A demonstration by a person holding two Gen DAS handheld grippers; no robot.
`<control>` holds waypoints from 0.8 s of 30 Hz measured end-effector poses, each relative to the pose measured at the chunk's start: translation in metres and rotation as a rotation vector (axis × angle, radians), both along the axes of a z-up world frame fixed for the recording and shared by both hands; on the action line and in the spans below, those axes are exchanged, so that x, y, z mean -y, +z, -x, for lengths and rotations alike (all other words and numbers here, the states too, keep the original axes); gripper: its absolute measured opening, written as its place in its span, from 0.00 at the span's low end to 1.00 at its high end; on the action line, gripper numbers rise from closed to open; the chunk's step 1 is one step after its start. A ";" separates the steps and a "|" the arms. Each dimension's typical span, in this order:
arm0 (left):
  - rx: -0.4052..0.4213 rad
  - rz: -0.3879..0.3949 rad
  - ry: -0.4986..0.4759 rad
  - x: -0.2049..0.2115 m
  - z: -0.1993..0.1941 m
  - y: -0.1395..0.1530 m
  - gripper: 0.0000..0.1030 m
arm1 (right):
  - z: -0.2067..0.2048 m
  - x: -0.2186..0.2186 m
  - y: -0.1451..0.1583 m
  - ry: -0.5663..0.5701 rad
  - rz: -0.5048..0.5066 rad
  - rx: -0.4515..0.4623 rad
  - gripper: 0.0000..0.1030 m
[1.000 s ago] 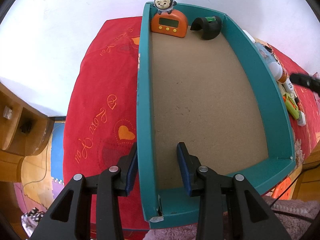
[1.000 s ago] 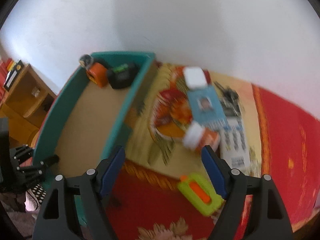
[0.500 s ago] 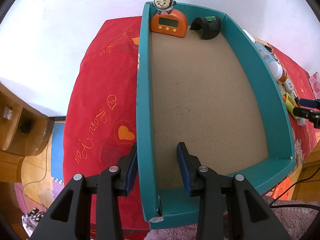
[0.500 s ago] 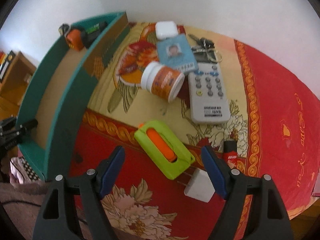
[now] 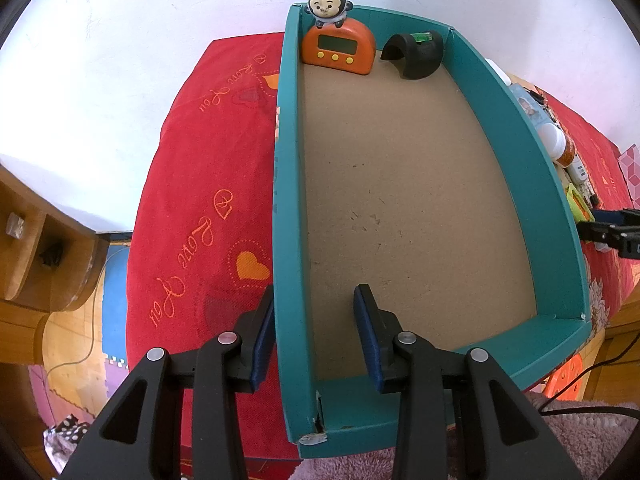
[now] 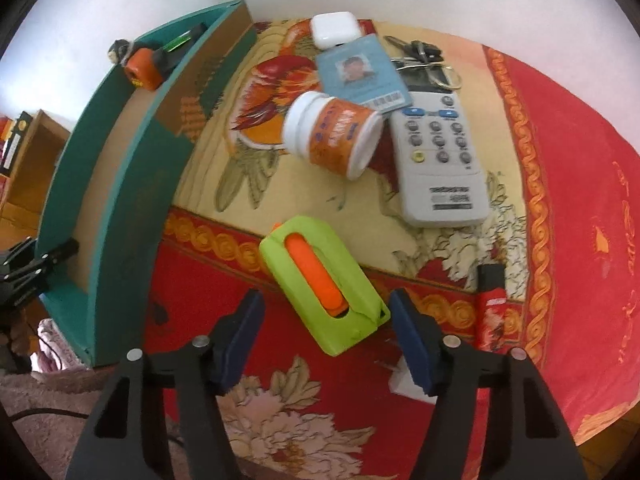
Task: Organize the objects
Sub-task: 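Move the right gripper back over the green box cutter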
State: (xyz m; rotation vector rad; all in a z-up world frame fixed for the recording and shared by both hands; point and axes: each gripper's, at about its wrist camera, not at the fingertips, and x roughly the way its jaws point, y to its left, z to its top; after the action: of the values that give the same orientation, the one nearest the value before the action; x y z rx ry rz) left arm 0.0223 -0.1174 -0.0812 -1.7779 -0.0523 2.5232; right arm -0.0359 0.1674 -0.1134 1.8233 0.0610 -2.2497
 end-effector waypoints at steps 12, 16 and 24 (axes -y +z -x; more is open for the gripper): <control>-0.001 0.001 -0.001 0.000 0.000 0.000 0.36 | -0.012 0.025 0.001 0.033 0.039 0.006 0.62; -0.001 0.000 0.000 -0.001 0.000 0.000 0.36 | -0.010 0.028 -0.001 0.031 0.031 0.004 0.62; -0.001 -0.002 0.001 0.000 -0.001 0.000 0.36 | -0.019 0.029 -0.002 0.013 -0.008 -0.006 0.63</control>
State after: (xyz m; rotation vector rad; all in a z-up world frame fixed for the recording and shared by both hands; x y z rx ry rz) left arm 0.0229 -0.1177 -0.0815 -1.7762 -0.0549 2.5239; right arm -0.0172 0.1382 -0.1150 1.8156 0.0822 -2.2491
